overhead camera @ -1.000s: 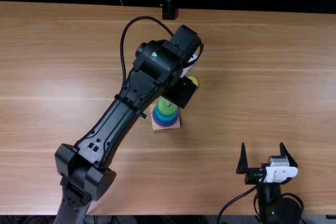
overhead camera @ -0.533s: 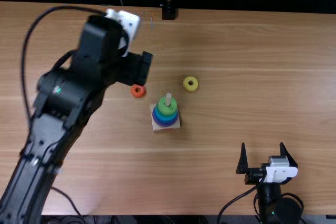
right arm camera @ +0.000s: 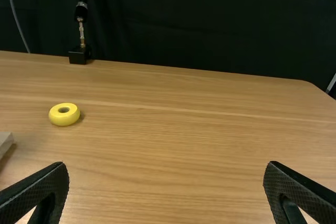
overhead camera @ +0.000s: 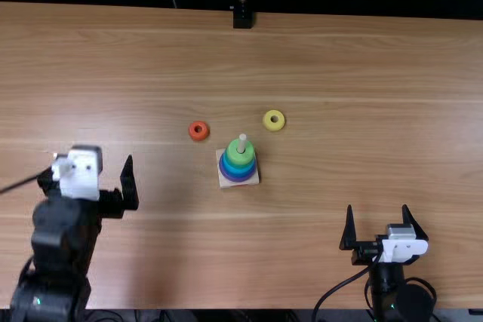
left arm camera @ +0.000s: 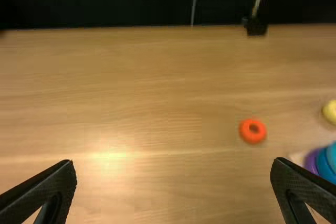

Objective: Build the Hanoi tower: stack the rings onto the peg from bottom to top in this color order: purple, dark blue, light blue, dark green, light green, yellow, orange.

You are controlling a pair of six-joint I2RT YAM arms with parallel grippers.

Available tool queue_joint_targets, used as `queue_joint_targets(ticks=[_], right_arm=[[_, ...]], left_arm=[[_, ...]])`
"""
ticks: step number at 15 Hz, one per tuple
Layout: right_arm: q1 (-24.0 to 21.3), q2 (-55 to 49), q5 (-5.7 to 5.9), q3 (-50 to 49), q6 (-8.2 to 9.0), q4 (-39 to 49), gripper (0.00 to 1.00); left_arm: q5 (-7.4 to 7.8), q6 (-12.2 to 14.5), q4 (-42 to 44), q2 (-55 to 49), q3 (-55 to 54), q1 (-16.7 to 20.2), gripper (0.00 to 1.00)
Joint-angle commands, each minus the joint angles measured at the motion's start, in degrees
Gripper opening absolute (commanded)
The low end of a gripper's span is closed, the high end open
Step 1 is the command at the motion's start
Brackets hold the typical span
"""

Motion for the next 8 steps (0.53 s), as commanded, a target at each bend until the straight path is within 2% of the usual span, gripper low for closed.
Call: queue_joint_targets(ticks=[1,3,6,8], right_arm=[[-0.74,-0.73,0.11,-0.42,-0.10,-0.96,1.00],[-0.74,-0.73,0.11,-0.42,-0.10,-0.96,1.00],[-0.74,-0.73,0.11,-0.42,-0.10,-0.96,1.00],[-0.74,-0.73,0.11,-0.42,-0.10,-1.07,1.00]], left_arm=[[0.20,0.11,8.38,-6.71,-9.09,0.43,1.00],[0.31,0.11,19.14,-15.76,-20.69,1.13,1.00],[0.20,0.01,20.40,-25.17,-29.74,1.66,1.00],[0.31,-0.20,20.30,-30.44,-32.91,4.12,1.00]])
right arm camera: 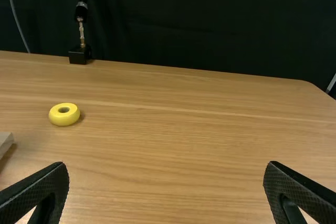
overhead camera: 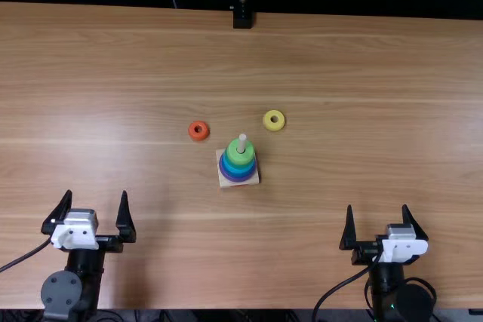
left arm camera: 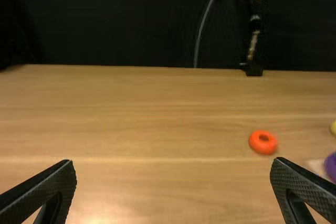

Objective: Build the Hanoi tower: stack the rings onto the peg from bottom to top in this color order: purple, dark blue, light blue, dark green, light green, yellow, orange.

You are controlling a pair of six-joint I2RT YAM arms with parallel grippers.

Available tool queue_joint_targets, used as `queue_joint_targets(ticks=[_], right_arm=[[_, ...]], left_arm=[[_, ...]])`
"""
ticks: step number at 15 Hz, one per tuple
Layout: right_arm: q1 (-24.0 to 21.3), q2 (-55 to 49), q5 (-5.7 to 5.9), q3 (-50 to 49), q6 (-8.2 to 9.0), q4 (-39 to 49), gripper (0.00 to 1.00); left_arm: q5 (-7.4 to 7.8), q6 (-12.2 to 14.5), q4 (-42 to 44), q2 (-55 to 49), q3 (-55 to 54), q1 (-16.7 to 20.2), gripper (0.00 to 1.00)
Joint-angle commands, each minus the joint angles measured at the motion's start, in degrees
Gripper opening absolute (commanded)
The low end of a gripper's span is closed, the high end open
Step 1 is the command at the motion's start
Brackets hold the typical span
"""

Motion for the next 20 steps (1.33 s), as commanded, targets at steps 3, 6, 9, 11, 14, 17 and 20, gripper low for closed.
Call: queue_joint_targets(ticks=[3,6,9,11,14,17,20], right_arm=[[-0.74,-0.73,0.13,-0.42,-0.08,-0.94,1.00],[-0.74,-0.73,0.13,-0.42,-0.08,-0.94,1.00],[-0.74,-0.73,0.13,-0.42,-0.08,-1.05,1.00],[-0.74,-0.73,0.13,-0.42,-0.08,-0.94,1.00],[-0.74,-0.73,0.13,-0.42,-0.08,-0.94,1.00],[-0.74,-0.73,0.13,-0.42,-0.08,-0.94,1.00],[-0.74,-0.73,0.13,-0.51,-0.08,-1.05,1.00]], left_arm=[[-0.24,0.24,-5.73,-6.95,-0.54,2.40,1.00],[-0.87,-0.29,-13.64,-13.02,-0.54,2.75,1.00],[-0.55,0.03,-15.54,-13.02,-0.54,2.84,1.00],[-0.55,0.03,-15.54,-13.02,-0.54,2.84,1.00],[-0.55,0.03,-15.54,-13.02,-0.54,2.84,1.00],[-0.55,0.03,-15.54,-13.02,-0.54,2.84,1.00],[-0.55,0.03,-15.54,-13.02,-0.54,2.84,1.00]])
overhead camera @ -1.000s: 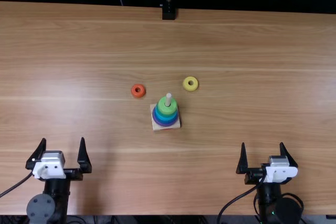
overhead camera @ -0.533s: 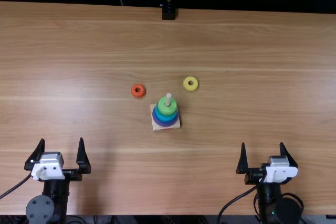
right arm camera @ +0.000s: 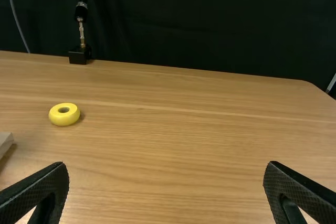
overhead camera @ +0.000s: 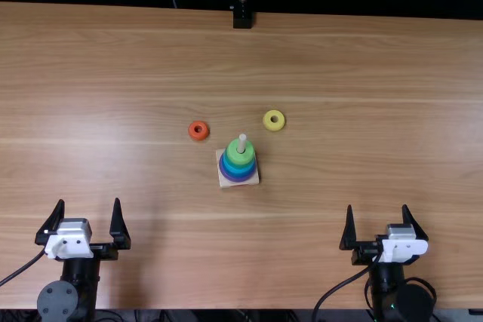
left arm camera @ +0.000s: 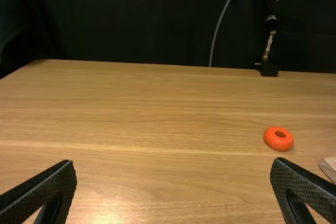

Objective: Build the Hanoi tower: stack the rings onto the peg from bottom to top in this color order: purple, dark blue, light blue, dark green, light green, yellow, orange.

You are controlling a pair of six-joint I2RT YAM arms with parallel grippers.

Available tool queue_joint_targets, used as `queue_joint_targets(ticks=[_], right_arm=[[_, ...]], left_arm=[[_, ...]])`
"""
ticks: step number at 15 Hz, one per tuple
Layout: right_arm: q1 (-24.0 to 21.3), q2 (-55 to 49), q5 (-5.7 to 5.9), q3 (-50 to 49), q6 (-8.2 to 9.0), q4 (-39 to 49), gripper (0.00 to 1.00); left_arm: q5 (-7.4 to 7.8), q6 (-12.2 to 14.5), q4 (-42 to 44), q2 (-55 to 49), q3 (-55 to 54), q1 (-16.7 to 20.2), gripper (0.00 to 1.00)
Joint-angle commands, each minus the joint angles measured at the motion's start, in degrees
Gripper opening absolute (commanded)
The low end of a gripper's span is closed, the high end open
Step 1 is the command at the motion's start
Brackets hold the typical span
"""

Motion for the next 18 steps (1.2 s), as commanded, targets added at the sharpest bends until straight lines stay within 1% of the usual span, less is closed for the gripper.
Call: queue_joint_targets(ticks=[1,4,5,7,8,11,13,14,17,18], right_arm=[[-0.74,-0.73,0.11,-0.51,-0.10,-1.09,1.00],[-0.48,-0.73,0.21,-0.33,-0.21,-0.99,1.00],[-0.57,-0.73,0.21,-0.33,0.11,-1.09,1.00],[-0.65,-0.73,0.21,0.11,-0.10,-0.99,1.00],[-0.65,-0.73,0.11,2.48,0.00,-0.88,1.00],[-0.74,-0.73,0.11,13.99,0.63,-1.09,1.00],[-0.57,4.54,0.11,20.85,0.85,-0.99,1.00],[-0.57,7.53,0.11,23.92,0.63,-1.09,1.00],[-0.21,26.16,0.32,34.12,0.74,-0.99,1.00],[-0.13,30.82,0.42,36.58,0.74,-0.99,1.00]], left_arm=[[-0.73,0.01,-2.17,-0.62,-0.43,0.50,1.00],[-0.73,0.01,-2.17,-0.62,-0.43,0.50,1.00],[-0.73,0.01,-2.17,-0.62,-0.43,0.50,1.00],[-0.73,0.01,-2.17,-0.62,-0.43,0.50,1.00],[-0.73,0.01,-2.17,-0.62,-0.43,0.50,1.00],[-0.73,0.01,-2.17,-0.62,-0.43,0.50,1.00],[-0.73,0.01,-2.17,-0.62,-0.43,0.50,1.00],[-0.73,0.01,-2.17,-0.62,-0.43,0.50,1.00],[-0.73,0.01,-2.27,-0.62,-0.43,0.50,1.00],[-0.73,0.01,-2.17,-0.62,-0.43,0.50,1.00]])
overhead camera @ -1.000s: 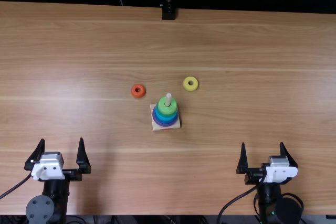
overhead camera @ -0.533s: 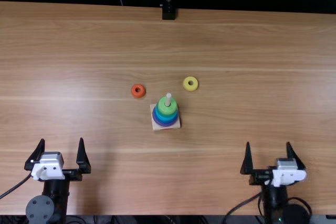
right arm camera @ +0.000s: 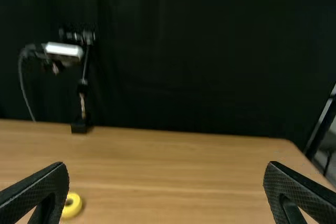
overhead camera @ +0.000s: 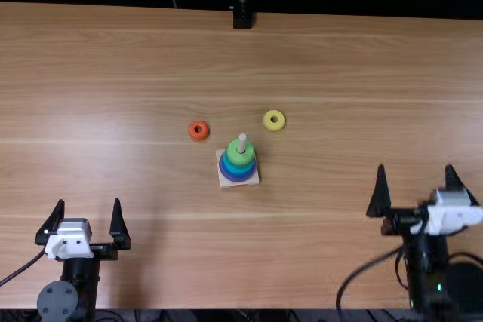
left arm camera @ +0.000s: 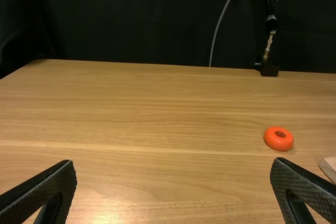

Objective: Build the Hanoi tower: stack the rings onto the peg from bottom to top in this color order: purple, dark blue, light blue, dark green, light green, yellow, orange.

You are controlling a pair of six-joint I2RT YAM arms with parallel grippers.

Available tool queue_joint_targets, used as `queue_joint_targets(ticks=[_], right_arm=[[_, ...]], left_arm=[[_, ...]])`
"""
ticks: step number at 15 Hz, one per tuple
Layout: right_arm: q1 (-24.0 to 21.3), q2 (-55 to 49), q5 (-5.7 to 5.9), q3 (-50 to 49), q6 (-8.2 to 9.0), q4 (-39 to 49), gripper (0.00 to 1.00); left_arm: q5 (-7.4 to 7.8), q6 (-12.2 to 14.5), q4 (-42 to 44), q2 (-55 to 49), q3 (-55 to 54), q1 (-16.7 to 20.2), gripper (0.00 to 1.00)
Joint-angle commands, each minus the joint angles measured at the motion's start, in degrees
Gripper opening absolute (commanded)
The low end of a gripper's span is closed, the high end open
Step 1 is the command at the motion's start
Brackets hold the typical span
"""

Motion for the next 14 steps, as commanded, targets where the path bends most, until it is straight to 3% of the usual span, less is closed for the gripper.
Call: queue_joint_targets(ticks=[1,5,9,14], right_arm=[[0.03,5.64,0.27,3.63,0.42,0.04,1.00],[7.24,28.67,0.59,15.32,-0.32,0.88,1.00],[15.06,47.30,0.59,27.62,-0.01,-3.02,1.00],[14.88,65.23,0.59,39.58,0.20,-12.41,1.00]], left_arm=[[-0.73,-0.01,-2.14,-0.62,-0.40,0.50,1.00],[-0.73,-0.01,-2.14,-0.62,-0.40,0.50,1.00],[-0.73,-0.01,-2.25,-0.62,-0.40,0.50,1.00],[-0.73,-0.01,-2.25,-0.62,-0.40,0.50,1.00]])
